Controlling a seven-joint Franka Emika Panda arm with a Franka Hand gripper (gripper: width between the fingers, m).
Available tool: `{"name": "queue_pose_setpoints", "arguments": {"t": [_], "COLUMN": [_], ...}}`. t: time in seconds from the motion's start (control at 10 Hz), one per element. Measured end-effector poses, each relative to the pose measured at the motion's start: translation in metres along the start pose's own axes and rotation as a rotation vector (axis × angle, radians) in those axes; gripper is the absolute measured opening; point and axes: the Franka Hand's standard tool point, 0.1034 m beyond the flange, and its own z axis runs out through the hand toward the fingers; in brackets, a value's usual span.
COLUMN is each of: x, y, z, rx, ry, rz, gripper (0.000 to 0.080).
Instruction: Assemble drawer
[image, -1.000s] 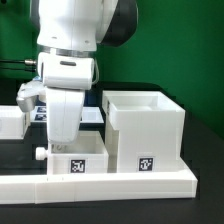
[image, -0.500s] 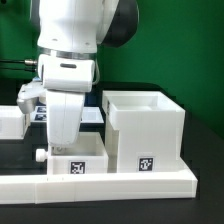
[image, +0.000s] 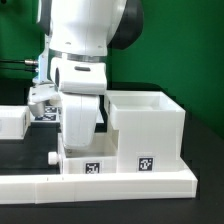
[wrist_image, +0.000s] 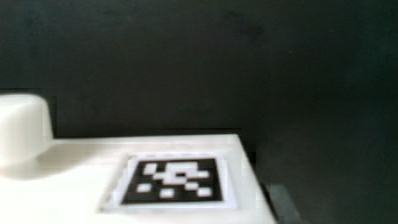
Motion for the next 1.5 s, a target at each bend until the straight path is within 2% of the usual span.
{"name": "queue_pose_setpoints", "arguments": {"t": [0.4, 0.7, 1.5], "x": [-0.001, 0.009, 0.017], "y": [-0.001, -0.001, -0.002], "z": [0.001, 0.001, 0.003], "rx": [0.0, -0.001, 0.015], "ry": [0.0, 0.005, 0.006], "rz": [0.01, 0.048, 0.104], "gripper": [0.0047, 0.0047, 0.0047]}}
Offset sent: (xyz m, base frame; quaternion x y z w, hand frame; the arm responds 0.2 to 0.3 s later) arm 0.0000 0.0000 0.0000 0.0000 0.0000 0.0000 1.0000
